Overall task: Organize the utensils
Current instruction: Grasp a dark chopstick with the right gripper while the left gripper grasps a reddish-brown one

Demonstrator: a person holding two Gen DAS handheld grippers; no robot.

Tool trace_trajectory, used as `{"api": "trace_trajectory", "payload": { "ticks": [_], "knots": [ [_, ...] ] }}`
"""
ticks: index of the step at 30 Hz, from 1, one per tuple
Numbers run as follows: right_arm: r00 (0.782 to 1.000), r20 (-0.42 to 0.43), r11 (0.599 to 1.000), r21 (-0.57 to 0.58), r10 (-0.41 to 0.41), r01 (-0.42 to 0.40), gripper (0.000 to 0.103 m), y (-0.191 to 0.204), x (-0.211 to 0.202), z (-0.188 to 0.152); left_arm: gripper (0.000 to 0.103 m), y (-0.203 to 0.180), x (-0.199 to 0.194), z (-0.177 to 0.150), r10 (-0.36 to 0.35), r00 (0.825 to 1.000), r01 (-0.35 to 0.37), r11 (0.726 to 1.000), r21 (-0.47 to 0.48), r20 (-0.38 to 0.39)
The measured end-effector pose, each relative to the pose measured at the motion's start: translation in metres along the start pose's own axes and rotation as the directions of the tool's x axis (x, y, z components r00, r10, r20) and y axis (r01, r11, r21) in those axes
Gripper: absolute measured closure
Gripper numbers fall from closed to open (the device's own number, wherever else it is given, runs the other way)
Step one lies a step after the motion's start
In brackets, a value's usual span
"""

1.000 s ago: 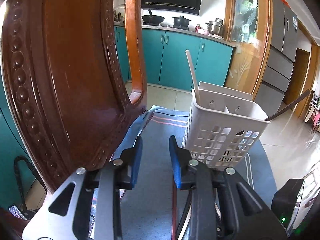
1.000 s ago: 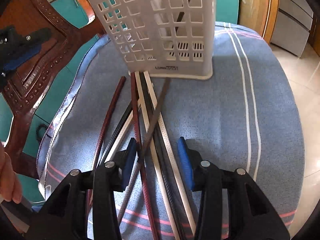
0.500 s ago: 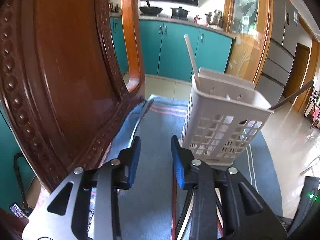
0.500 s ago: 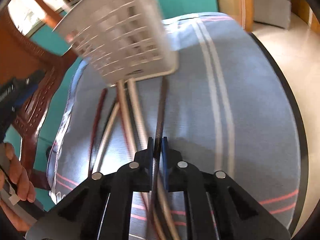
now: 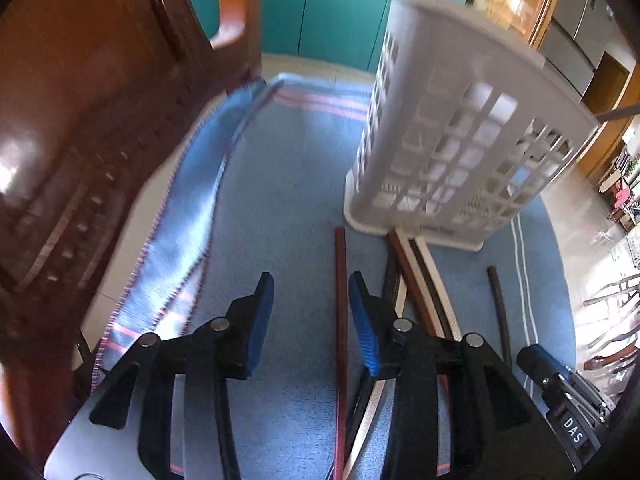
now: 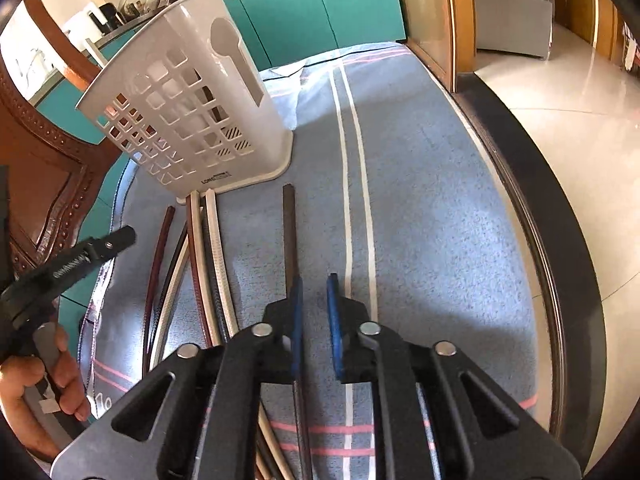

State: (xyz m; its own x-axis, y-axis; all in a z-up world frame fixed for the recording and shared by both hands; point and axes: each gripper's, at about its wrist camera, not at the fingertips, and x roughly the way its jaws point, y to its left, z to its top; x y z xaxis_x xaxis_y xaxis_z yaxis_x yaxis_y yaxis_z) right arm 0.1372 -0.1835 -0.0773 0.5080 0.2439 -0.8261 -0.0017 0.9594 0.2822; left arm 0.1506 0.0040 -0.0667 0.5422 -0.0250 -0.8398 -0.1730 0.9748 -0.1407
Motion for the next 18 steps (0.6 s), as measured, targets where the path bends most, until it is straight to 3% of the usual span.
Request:
{"api": "trace_trajectory", "payload": {
  "ticks": [5,18],
  "knots": [
    [1.000,0.003,0.995,-0.095,-0.027,0.027,0.079,0.016,0.007,0.009,0.060,0.001,0.023,0.003,-0.001,0.999,0.000,1.000,-0.015,-0.046],
    [0.989,-0.015,0.964,-0.224,-0.148,0.141,0.078,0.030,0.040,0.031,0.058,-0.020,0.047,0.031,0.026,1.000,-0.025,0.999,0.048,-0.012]
  ]
}}
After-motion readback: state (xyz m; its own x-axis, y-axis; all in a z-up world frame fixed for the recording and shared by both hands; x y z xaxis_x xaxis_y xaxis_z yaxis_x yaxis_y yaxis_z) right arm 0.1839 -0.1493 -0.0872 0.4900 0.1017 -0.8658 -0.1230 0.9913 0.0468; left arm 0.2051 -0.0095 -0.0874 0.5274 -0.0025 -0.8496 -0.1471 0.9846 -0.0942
